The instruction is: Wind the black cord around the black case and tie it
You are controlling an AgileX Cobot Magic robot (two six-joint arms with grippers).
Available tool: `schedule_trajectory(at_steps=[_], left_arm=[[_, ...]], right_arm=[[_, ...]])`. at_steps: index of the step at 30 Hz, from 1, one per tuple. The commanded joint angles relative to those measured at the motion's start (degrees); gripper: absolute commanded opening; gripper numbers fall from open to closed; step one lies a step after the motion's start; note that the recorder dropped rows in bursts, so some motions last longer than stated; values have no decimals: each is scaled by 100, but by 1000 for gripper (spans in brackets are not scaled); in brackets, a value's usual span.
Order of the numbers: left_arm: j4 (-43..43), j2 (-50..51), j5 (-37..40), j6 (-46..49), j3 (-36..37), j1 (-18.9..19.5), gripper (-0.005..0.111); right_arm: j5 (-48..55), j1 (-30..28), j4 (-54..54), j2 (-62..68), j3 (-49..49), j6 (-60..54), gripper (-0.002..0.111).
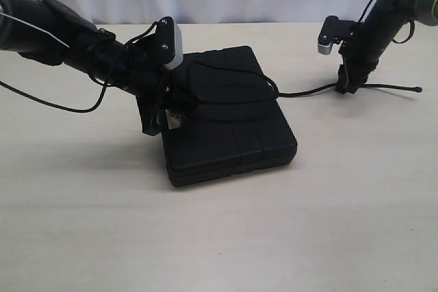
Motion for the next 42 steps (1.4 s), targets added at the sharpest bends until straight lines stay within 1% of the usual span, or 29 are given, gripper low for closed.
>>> schedule_trajectory(at_steps=[1, 6, 7, 9, 10, 11, 16, 17, 20, 21, 23, 25, 26, 29, 31, 33, 35, 36, 39, 42], left_arm=[[10, -56, -23, 177, -48, -45, 0], [10, -56, -23, 177, -48, -45, 0], [10, -56, -23, 177, -48, -45, 0], [-23, -56, -49, 177, -48, -45, 0], [-34, -56, -78, 177, -48, -45, 0], [-34, -56, -146, 177, -48, -45, 0], [-34, -56, -326, 177, -48, -45, 0], [-34, -56, -326, 177, -48, -45, 0], [-34, -56, -288, 177, -48, -45, 0], [-22, -56, -276, 177, -48, -45, 0], [-22, -56, -276, 177, -48, -45, 0], [47, -63, -238, 177, -92, -45, 0], [389, -63, 28, 177, -228, -45, 0], [589, -63, 429, 177, -514, -45, 0], [663, -63, 484, 177, -774, -45, 0], [928, -63, 400, 177, -918, -45, 0], [1184, -63, 201, 177, -975, -54, 0], [1374, -63, -56, 177, -1004, -54, 0], [1653, -63, -251, 177, -1004, -54, 0], [1999, -63, -455, 177, -1004, -180, 0]], right_arm=[[21, -14, -41, 16, -26, -230, 34], [269, -6, -76, 224, -6, -412, 32], [269, 12, -76, 236, -6, -427, 29], [269, 49, -22, 236, -6, -414, 18], [280, 88, 3, 207, -6, -322, 9], [321, 136, 59, 167, -19, 53, 4], [817, 181, 491, -28, -28, 1004, 4], [817, 181, 835, -159, -28, 1525, 4], [817, 181, 1622, -402, -28, 2045, 4], [817, 181, 2199, -587, -28, 2632, 4], [817, 181, 2757, -706, -28, 3220, 4], [817, 181, 3094, -762, -28, 3693, 4], [817, 181, 3372, -762, -18, 4191, 4], [817, 181, 3474, -653, -17, 4721, 4], [817, 181, 3699, -528, -7, 4974, 4], [817, 181, 3897, -500, 55, 4974, 4], [817, 181, 4058, -500, 173, 4974, 4], [817, 181, 4220, -500, 276, 4983, 4], [531, 181, 4497, -500, 525, 4983, 4], [231, 181, 4610, -500, 692, 4983, 4]])
